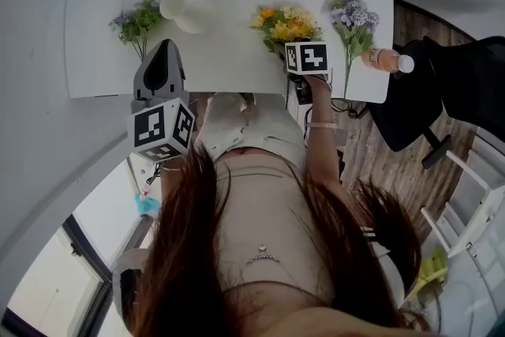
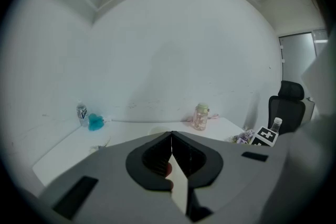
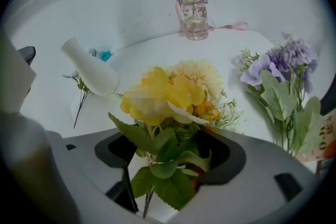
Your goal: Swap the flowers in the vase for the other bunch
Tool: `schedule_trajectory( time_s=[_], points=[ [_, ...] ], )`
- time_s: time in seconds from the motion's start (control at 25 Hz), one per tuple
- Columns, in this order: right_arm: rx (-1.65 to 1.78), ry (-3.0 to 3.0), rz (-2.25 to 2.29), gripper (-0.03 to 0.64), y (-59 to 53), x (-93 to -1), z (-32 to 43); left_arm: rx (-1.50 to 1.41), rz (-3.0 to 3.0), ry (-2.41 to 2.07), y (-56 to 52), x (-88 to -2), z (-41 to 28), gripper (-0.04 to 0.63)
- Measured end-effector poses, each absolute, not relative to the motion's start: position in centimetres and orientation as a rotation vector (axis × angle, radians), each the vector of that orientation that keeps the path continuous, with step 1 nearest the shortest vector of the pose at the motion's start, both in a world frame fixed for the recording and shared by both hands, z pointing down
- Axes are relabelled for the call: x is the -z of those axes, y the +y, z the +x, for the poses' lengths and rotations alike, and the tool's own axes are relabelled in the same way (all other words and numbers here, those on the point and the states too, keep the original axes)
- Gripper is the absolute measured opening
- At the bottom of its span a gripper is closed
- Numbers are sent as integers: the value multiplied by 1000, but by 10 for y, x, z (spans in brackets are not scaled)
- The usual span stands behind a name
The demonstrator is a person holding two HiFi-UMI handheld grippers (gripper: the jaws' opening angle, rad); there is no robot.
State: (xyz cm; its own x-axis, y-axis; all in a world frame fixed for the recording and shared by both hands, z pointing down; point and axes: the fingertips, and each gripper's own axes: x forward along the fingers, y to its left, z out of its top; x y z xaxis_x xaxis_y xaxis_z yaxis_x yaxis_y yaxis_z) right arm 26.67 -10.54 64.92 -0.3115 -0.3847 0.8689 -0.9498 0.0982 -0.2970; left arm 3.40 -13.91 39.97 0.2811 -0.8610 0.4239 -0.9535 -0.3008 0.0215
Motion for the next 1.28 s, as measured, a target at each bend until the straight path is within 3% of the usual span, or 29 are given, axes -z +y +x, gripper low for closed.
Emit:
schedule_trajectory(
  time_s=[0.16,0.28,0.4,0.92,1.28],
  points=[
    [-1147,-1734,1278,360,-107,-657,266,-490,2252,-1702,-135,-401,34,5],
    [-1051,-1651,1254,296,-108,-662,271,-474,2231,-1733,-130,-399,31,5],
    [-1008,-1606,1253,290,-111,-661,272,-451,2220,-1759,-129,-397,21,5],
    [-1092,-1465,1501,206,-112,-653,277,-395,2329,-1641,-173,-385,-29,5],
    [-1201,-1411,1769,187,-120,-622,289,-319,2397,-1531,-201,-378,-53,5]
  ],
)
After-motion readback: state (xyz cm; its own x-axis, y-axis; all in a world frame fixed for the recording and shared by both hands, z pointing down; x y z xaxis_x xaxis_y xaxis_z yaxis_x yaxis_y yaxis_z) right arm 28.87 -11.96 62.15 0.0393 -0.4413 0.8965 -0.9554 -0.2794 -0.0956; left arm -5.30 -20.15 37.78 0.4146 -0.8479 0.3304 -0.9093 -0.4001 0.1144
